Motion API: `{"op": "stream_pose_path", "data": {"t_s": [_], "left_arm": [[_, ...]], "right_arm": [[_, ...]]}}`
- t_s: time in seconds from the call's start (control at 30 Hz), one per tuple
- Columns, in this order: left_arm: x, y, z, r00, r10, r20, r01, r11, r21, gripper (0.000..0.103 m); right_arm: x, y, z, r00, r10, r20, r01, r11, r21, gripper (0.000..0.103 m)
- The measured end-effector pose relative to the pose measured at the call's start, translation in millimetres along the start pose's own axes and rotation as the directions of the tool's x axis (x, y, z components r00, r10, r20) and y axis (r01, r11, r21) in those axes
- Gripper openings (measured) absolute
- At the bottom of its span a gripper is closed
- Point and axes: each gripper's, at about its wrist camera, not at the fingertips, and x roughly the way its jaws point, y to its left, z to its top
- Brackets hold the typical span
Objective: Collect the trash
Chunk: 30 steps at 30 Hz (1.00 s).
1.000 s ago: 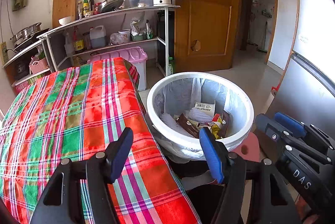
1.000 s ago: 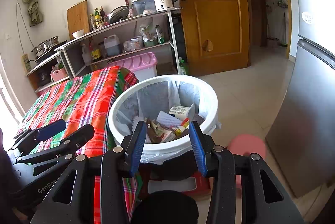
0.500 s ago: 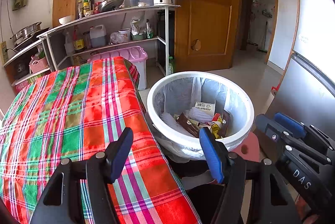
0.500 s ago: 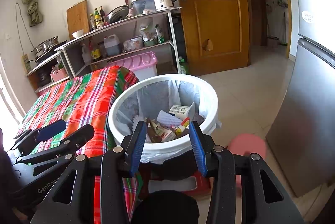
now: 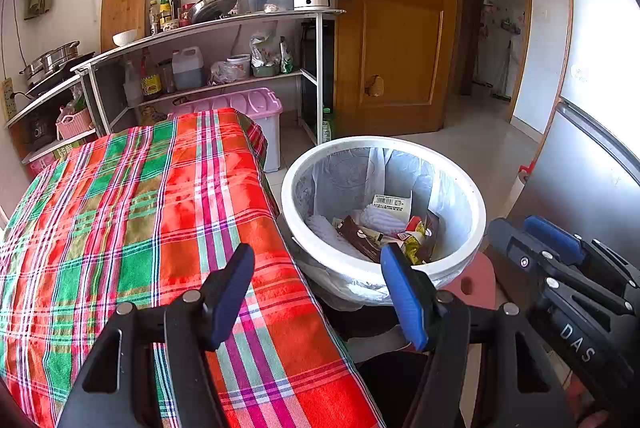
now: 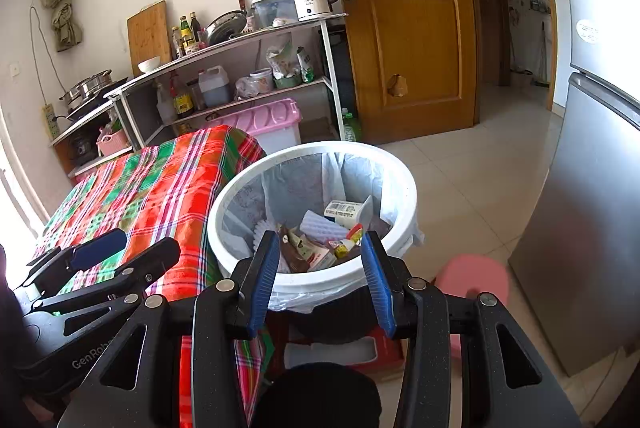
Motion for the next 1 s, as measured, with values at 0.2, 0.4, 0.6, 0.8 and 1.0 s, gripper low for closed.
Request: {"op": "stream_pose_path", "data": {"t_s": [0.2,0.4,0.6,0.8,1.0], "left_arm": [[0.0,0.2,-0.7,1.000,-0.001,0.000,0.001,1.000,-0.001,0.068],[0.0,0.3,-1.1,1.000,0.002,-0.001,-0.002,1.000,-0.001,0.068],[-0.6,0.9,-1.4,1.000,-0.003,-0.002,0.003,1.000,-0.002,0.068],[-0.4,1.0,-1.0,1.000,-0.004,-0.004,0.004,1.000,-0.003,0.068],[-0.7,0.6,-1.2,1.000,-0.005,-0.006,0.005,1.000,-0.004,0.068]], "right_arm": [[0.2,0.3,-0.2,1.000,-0.001,0.001,0.001,1.000,-0.001,0.044],[-0.2,0.7,-0.4,1.000,-0.001,0.000,0.001,1.000,0.000,0.044],[-0.6,0.4,-1.2,1.000,-0.003,-0.003,0.003,1.000,0.001,0.044],[-0.1,0.2,-3.1,1.000,-0.002,-0.003,0.002,1.000,0.006,0.044],[0.3,0.1,-3.1,1.000,-0.002,-0.003,0.002,1.000,0.006,0.044]]}}
